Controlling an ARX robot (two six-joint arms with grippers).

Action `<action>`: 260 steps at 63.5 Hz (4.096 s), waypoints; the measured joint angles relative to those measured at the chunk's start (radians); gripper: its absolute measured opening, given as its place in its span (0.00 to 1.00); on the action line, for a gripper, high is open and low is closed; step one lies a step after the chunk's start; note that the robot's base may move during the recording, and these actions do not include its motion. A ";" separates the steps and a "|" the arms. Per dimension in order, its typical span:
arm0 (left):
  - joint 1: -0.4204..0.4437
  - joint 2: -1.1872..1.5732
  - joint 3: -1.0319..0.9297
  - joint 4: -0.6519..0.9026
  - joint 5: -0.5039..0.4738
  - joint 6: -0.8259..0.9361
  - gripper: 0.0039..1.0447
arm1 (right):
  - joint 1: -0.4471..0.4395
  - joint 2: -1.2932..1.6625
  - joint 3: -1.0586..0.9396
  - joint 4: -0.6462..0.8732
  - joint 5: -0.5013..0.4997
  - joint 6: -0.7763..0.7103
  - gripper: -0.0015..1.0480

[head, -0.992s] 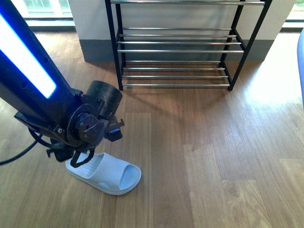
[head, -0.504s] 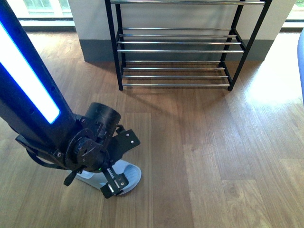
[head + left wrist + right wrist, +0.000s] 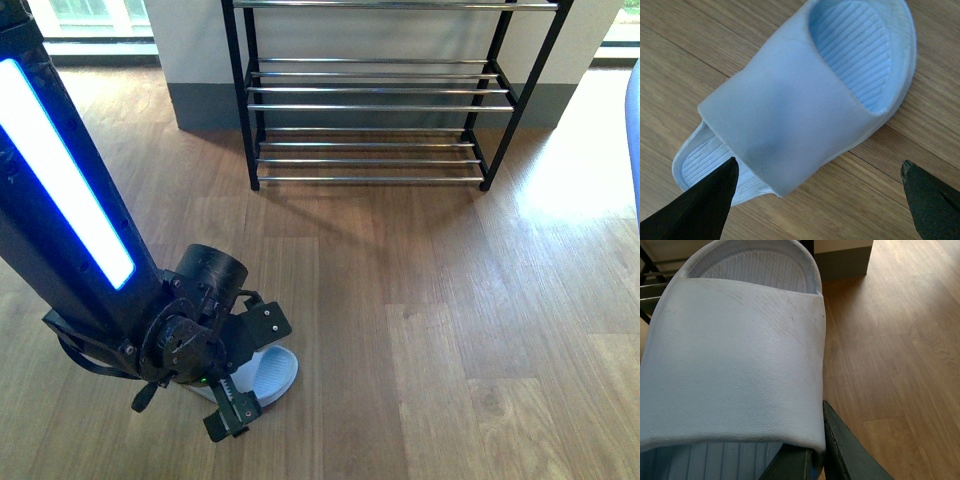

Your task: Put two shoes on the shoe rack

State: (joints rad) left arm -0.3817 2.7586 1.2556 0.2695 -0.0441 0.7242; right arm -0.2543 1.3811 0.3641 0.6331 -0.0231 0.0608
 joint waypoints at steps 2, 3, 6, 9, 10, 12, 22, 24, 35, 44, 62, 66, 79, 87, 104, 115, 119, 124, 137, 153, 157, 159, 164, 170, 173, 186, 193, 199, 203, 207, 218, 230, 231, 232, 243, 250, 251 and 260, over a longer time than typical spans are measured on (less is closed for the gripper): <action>0.000 0.001 0.004 -0.012 -0.002 0.021 0.91 | 0.000 0.000 0.000 0.000 0.000 0.000 0.02; 0.000 0.002 0.006 -0.015 -0.003 0.024 0.91 | 0.000 0.000 0.000 0.000 0.000 0.000 0.02; 0.002 0.006 0.016 -0.030 0.001 0.025 0.91 | 0.000 0.000 0.000 0.000 0.000 0.000 0.02; 0.004 0.008 0.025 -0.047 0.012 0.018 0.91 | 0.000 0.000 0.000 0.000 0.000 0.000 0.02; 0.006 0.009 0.028 -0.054 0.015 0.014 0.91 | 0.000 0.000 0.000 0.000 0.000 0.000 0.02; 0.011 0.010 0.036 -0.072 0.016 0.015 0.91 | 0.000 0.000 0.000 0.000 0.000 0.000 0.02; 0.039 0.019 0.061 -0.086 -0.013 0.014 0.91 | 0.000 0.000 0.000 0.000 0.000 0.000 0.02; 0.048 0.024 0.068 -0.086 -0.013 0.011 0.91 | 0.000 0.000 0.000 0.000 0.000 0.000 0.02; 0.072 0.056 0.077 -0.127 -0.011 0.033 0.91 | 0.000 0.000 0.000 0.000 0.000 0.000 0.02; 0.068 0.087 0.080 -0.132 -0.008 0.046 0.91 | 0.000 0.000 0.000 0.000 0.000 0.000 0.02; 0.068 0.125 0.135 -0.135 -0.027 0.031 0.91 | 0.000 0.000 0.000 0.000 0.000 0.000 0.02; 0.068 0.127 0.143 -0.134 -0.027 0.021 0.91 | 0.000 0.000 0.000 0.000 0.000 0.000 0.02; 0.061 0.127 0.159 -0.133 -0.027 -0.007 0.79 | 0.000 0.000 0.000 0.000 0.000 0.000 0.02; 0.052 0.127 0.160 -0.140 -0.014 -0.040 0.61 | 0.000 0.000 0.000 0.000 0.000 0.000 0.02; 0.040 0.124 0.159 -0.144 0.007 -0.148 0.21 | 0.000 0.000 0.000 0.000 0.000 0.000 0.02; 0.037 0.107 0.149 -0.130 0.026 -0.233 0.03 | 0.000 0.000 0.000 0.000 0.000 0.000 0.02; 0.031 0.095 0.145 -0.118 0.034 -0.300 0.02 | 0.000 0.000 0.000 0.000 0.000 0.000 0.02; 0.027 0.083 0.145 -0.117 0.028 -0.341 0.02 | 0.000 0.000 0.000 0.000 0.000 0.000 0.02; 0.032 0.058 0.136 -0.073 -0.024 -0.499 0.02 | 0.000 0.000 0.000 0.000 0.000 0.000 0.02; 0.021 -0.074 0.051 0.076 -0.048 -0.791 0.02 | 0.000 0.000 0.000 0.000 0.000 0.000 0.02; 0.014 -0.135 0.008 0.124 -0.069 -0.871 0.02 | 0.000 0.000 0.000 0.000 0.000 0.000 0.02; 0.011 -0.169 -0.017 0.144 -0.087 -0.898 0.02 | 0.000 0.000 0.000 0.000 0.000 0.000 0.02; 0.005 -0.245 -0.079 0.189 -0.124 -0.941 0.02 | 0.000 0.000 0.000 0.000 0.000 0.000 0.02; 0.004 -0.339 -0.161 0.238 -0.167 -0.974 0.02 | 0.000 0.000 0.000 0.000 0.000 0.000 0.02; 0.004 -0.398 -0.214 0.269 -0.196 -0.987 0.02 | 0.000 0.000 0.000 0.000 0.000 0.000 0.02; 0.016 -0.763 -0.492 0.366 -0.335 -1.009 0.02 | 0.000 0.000 0.000 0.000 0.000 0.000 0.02; 0.016 -0.911 -0.583 0.366 -0.384 -0.995 0.02 | 0.000 0.000 0.000 0.000 0.000 0.000 0.02; 0.017 -1.053 -0.663 0.343 -0.426 -0.981 0.02 | 0.000 0.000 0.000 0.000 0.000 0.000 0.02; 0.021 -1.139 -0.711 0.321 -0.453 -0.965 0.02 | 0.000 0.000 0.000 0.000 0.000 0.000 0.02; 0.027 -1.226 -0.756 0.290 -0.482 -0.941 0.02 | 0.000 0.000 0.000 0.000 0.000 0.000 0.02; 0.043 -1.487 -0.859 0.154 -0.536 -0.904 0.02 | 0.000 0.000 0.000 0.000 0.000 0.000 0.02; 0.043 -1.612 -0.880 0.127 -0.541 -0.889 0.02 | 0.000 0.000 0.000 0.000 0.000 0.000 0.02; 0.043 -1.612 -0.880 0.127 -0.540 -0.888 0.02 | 0.000 0.000 0.000 0.000 0.000 0.000 0.02; 0.043 -1.611 -0.880 0.126 -0.539 -0.888 0.02 | 0.000 0.000 0.000 0.000 0.000 0.000 0.02; 0.043 -1.611 -0.880 0.124 -0.539 -0.885 0.02 | 0.000 0.000 0.000 0.000 0.000 0.000 0.02; 0.043 -1.611 -0.881 0.123 -0.539 -0.885 0.02 | 0.000 0.000 0.000 0.000 0.000 0.000 0.02; 0.043 -1.611 -0.881 0.123 -0.539 -0.885 0.02 | 0.000 0.000 0.000 0.000 0.000 0.000 0.02; 0.043 -1.611 -0.881 0.123 -0.539 -0.885 0.02 | 0.000 0.000 0.000 0.000 0.001 0.000 0.02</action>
State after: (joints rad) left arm -0.3386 1.1481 0.3748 0.3927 -0.5827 -0.1608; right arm -0.2546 1.3811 0.3641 0.6331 -0.0223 0.0608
